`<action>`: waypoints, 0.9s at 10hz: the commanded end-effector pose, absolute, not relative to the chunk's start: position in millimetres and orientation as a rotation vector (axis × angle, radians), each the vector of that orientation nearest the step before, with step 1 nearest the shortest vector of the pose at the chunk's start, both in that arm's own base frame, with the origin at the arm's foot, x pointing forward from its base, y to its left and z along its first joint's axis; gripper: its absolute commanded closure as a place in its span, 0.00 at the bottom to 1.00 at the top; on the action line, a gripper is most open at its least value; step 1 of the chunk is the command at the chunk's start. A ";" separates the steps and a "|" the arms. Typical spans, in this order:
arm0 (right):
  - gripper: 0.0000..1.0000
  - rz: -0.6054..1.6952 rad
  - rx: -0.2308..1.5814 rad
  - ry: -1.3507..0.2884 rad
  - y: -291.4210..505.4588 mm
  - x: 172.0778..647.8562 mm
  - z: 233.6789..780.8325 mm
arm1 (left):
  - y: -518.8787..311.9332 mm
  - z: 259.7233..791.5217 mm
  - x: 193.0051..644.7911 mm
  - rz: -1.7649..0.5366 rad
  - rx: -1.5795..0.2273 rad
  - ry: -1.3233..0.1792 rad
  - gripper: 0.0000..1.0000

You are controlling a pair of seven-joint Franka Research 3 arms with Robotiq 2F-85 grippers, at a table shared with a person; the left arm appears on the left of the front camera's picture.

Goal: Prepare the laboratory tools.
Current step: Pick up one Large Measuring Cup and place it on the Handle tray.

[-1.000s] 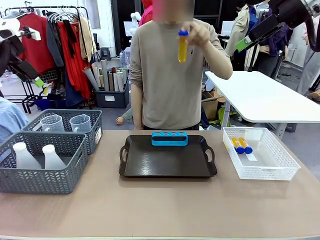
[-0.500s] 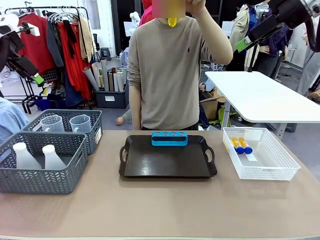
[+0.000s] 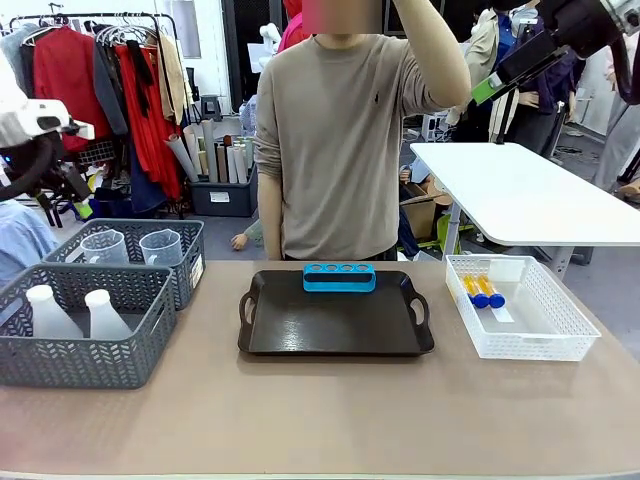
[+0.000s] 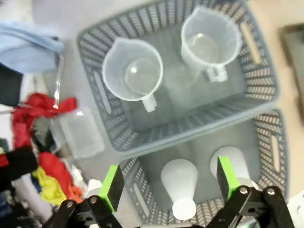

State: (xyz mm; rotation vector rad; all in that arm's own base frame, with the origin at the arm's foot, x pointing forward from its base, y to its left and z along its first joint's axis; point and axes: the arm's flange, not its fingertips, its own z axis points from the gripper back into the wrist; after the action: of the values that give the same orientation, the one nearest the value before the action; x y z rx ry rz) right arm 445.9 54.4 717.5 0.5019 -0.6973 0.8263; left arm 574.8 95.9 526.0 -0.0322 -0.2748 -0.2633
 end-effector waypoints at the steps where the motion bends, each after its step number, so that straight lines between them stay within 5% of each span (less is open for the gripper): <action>1: 0.00 0.830 0.508 -0.703 55.6 445.3 718.1 | 95.7 522.4 593.2 -0.152 0.004 -0.274 0.00; 9: 0.00 0.830 0.508 -0.703 55.6 445.3 718.1 | 97.9 466.2 610.9 -0.064 0.028 -0.218 0.00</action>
State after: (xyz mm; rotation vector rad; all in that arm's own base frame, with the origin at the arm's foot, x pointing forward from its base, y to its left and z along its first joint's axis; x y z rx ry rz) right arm 445.9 54.4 717.4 0.5020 -0.6968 0.8264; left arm 610.6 94.5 467.0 0.0233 -0.2123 -0.0746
